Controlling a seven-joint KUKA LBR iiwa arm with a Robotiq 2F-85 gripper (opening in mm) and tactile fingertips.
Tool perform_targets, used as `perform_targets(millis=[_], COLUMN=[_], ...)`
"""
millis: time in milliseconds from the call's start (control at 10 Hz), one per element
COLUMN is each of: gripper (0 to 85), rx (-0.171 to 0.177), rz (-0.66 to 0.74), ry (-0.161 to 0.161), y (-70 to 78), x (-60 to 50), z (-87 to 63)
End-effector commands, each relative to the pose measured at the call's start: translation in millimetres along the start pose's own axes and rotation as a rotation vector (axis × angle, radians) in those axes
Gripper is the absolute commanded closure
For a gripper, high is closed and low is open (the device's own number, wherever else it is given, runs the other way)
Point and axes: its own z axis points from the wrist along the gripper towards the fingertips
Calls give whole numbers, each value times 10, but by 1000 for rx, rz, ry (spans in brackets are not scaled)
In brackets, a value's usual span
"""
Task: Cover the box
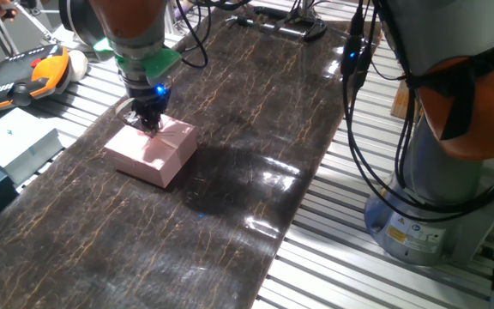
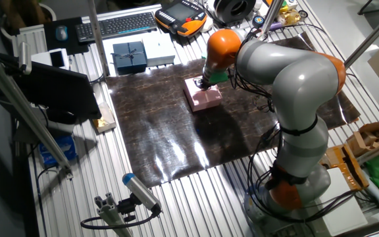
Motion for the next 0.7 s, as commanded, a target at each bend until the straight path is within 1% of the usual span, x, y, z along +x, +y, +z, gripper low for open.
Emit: perform_targets(millis=[0,600], gripper=[843,843], rx=[0,4], rz=[0,1], ry=[0,11], y=[1,6], x=[0,-1], z=[9,39])
